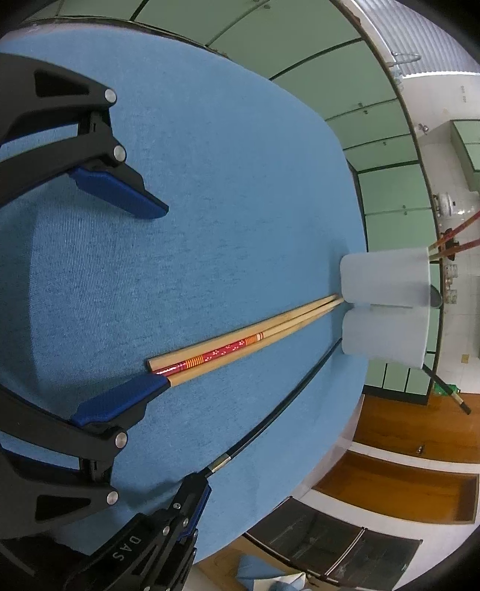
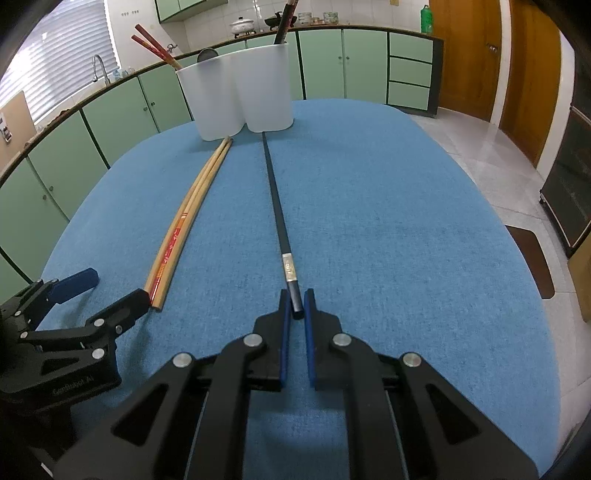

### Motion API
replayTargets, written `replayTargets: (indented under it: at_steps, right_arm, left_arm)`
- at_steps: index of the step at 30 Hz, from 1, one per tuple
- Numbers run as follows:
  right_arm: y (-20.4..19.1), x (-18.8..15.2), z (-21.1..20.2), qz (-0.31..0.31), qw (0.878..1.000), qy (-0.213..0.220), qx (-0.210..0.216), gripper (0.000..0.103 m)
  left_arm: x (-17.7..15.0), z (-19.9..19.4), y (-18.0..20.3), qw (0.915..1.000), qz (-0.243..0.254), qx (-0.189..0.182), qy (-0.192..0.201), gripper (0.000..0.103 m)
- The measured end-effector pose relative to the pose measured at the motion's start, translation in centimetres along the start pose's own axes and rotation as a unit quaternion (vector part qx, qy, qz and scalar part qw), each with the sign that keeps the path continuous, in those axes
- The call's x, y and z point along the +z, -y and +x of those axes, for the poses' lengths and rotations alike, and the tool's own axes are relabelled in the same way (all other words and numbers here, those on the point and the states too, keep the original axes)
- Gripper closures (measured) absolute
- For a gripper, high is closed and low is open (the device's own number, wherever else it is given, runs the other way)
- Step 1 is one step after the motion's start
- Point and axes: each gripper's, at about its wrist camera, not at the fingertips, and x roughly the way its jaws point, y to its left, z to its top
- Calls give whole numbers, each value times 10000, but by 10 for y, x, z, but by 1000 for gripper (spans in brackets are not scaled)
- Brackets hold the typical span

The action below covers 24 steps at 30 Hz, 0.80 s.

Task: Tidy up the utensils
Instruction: 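Grasp the black chopstick with the right gripper while the left grasps a plain wooden chopstick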

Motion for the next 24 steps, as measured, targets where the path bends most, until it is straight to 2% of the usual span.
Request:
replayTargets:
  at_steps: [9, 15, 18, 22, 24]
  right_arm:
    - [-1, 0, -1, 3, 10000, 1, 11, 96]
    - [-2, -1, -1, -78, 9999, -16, 69, 92]
    - [-1, 0, -1, -110, 9999, -33, 112, 91]
    - [-3, 0, -1, -277, 9994, -52, 216, 85]
    - [-3, 0, 0, -277, 9992, -62, 289, 83]
  left_arm:
    - [-1, 1, -9, 9998, -180, 123, 10, 18]
    - [-3, 0, -11, 9996, -187, 231, 1, 18]
    - [-3, 1, -9, 9995, -156, 273, -24, 21]
    - [-1, 1, -7, 9997, -175, 170, 15, 34]
    - [-1, 0, -4, 9998, -146, 118, 35, 47]
